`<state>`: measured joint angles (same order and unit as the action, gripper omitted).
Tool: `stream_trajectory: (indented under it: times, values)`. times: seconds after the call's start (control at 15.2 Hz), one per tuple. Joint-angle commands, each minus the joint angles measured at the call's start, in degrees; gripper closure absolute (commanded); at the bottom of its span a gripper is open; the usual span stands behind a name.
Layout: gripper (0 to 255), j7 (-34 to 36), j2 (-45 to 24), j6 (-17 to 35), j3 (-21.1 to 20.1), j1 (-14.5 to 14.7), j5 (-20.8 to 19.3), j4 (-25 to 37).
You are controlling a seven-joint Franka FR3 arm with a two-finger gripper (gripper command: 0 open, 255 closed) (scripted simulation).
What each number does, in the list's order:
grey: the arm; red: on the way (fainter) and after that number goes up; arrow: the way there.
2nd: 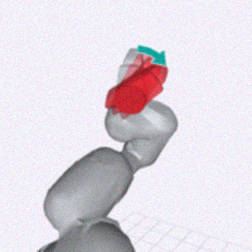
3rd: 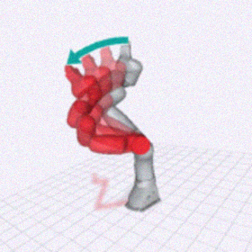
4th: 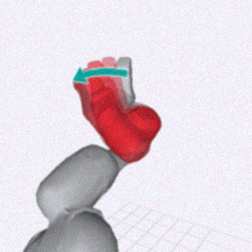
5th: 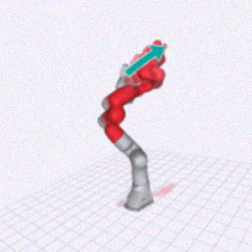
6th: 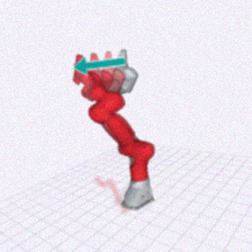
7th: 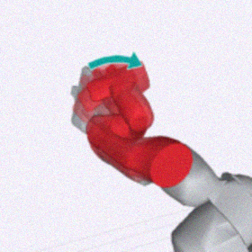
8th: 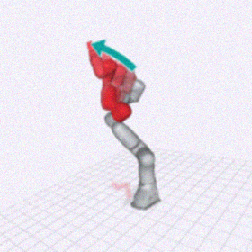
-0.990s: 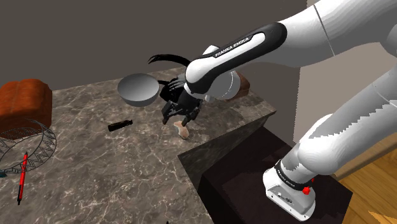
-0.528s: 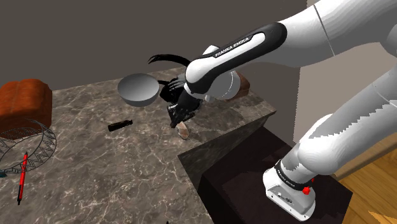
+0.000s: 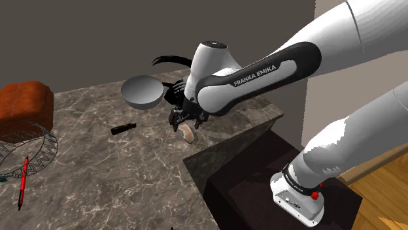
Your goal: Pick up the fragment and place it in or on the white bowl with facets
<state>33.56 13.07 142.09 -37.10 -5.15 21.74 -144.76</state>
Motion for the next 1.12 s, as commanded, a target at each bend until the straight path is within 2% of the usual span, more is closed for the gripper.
stream_trajectory:
  times: [0.0,0.4,0.92,0.99,1.06]
  values:
    - [0,8.55,0.64,-1.48,-3.33,-2.54,-8.31,0.01]
    - [0,11.83,-5.15,4.71,-5.66,-4.58,-12.72,-1.1]
    - [0,11.84,-5.15,4.7,-5.61,-4.53,-12.73,-1.1]
    - [255,11.84,-5.15,4.7,-5.61,-4.53,-12.73,-1.1]
    - [255,11.84,-5.15,4.7,-5.61,-4.53,-12.73,-1.1]
